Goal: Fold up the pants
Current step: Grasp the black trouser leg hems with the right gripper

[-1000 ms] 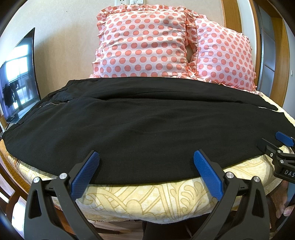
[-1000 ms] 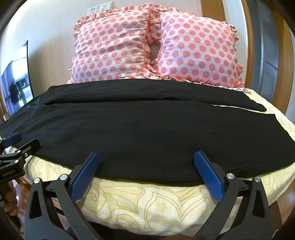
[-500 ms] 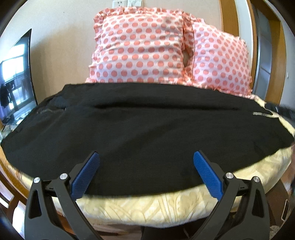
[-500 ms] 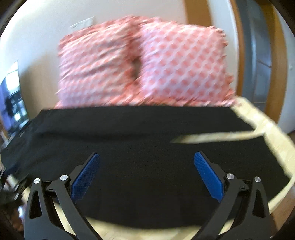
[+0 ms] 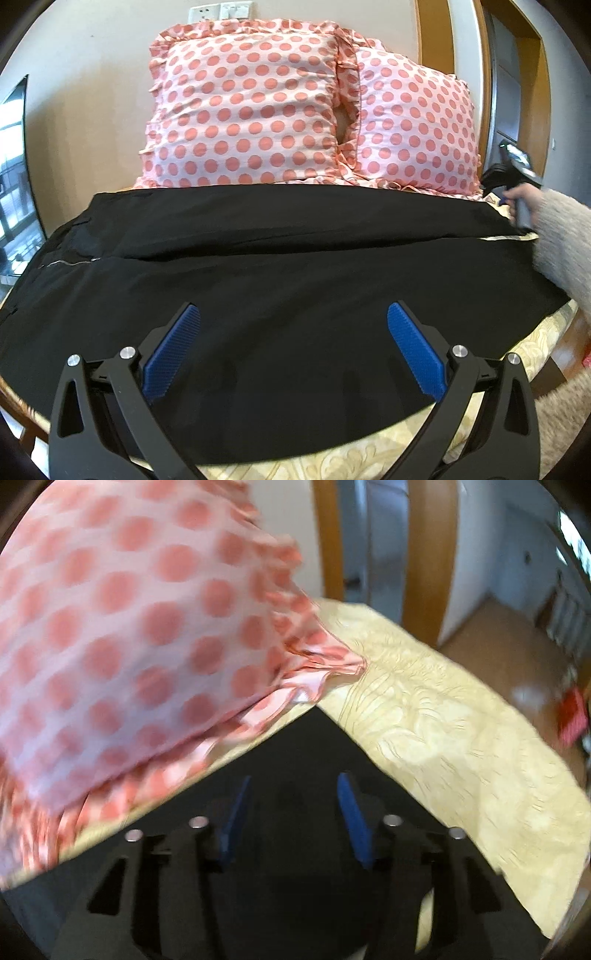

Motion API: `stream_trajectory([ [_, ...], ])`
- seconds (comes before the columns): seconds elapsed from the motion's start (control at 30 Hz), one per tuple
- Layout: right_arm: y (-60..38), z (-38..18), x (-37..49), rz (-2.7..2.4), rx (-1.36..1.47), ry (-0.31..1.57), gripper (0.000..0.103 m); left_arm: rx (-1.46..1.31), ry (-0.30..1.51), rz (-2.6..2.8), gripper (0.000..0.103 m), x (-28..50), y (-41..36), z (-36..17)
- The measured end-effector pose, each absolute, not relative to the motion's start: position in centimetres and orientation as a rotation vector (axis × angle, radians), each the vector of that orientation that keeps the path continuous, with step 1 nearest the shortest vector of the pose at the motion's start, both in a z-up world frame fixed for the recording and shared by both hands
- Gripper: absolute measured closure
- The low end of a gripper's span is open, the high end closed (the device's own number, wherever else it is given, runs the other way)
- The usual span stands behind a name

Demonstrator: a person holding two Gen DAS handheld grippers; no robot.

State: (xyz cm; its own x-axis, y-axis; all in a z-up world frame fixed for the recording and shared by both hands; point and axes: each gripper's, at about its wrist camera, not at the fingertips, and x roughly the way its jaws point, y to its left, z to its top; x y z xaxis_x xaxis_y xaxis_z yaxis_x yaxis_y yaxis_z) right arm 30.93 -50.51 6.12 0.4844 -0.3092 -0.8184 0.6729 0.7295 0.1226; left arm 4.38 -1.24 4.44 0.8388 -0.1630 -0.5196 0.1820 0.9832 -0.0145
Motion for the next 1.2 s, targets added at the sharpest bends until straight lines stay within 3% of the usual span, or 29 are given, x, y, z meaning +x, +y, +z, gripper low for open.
stream_trajectory([
  [0.17, -52.7, 4.6, 34.4, -0.727, 0.529, 0.876, 0.06, 0.066, 0.561, -0.231, 0.002, 5.3, -2.0, 4.4],
  [0.43, -53.3, 2.8, 36.2, -0.801, 0.376, 0.93, 0.061, 0.064, 0.592, -0.271, 0.002, 6.3, -2.8, 3.6],
  [0.53, -52.6, 2.6, 35.2, -0.778, 0.331, 0.901, 0.078, 0.05, 0.59, -0.265, 0.002, 6.1, -2.4, 3.7],
  [0.6, -52.1, 3.0, 33.6, -0.728, 0.384, 0.87, 0.091, 0.038, 0.589, -0.259, 0.002, 5.9, -2.1, 3.8],
  [0.67, -52.2, 3.7, 31.3, -0.661, 0.454, 0.809, 0.093, 0.027, 0.588, -0.251, 0.002, 5.6, -1.7, 3.8],
  [0.93, -49.0, 7.7, 15.8, -0.435, 0.633, 0.581, 0.093, -0.027, 0.57, -0.214, 0.002, 4.9, -0.2, 4.4],
  [1.2, -47.5, 3.4, 6.0, -0.34, 0.866, 0.633, 0.092, -0.152, 0.586, -0.187, 0.002, 5.0, 1.8, 4.9],
])
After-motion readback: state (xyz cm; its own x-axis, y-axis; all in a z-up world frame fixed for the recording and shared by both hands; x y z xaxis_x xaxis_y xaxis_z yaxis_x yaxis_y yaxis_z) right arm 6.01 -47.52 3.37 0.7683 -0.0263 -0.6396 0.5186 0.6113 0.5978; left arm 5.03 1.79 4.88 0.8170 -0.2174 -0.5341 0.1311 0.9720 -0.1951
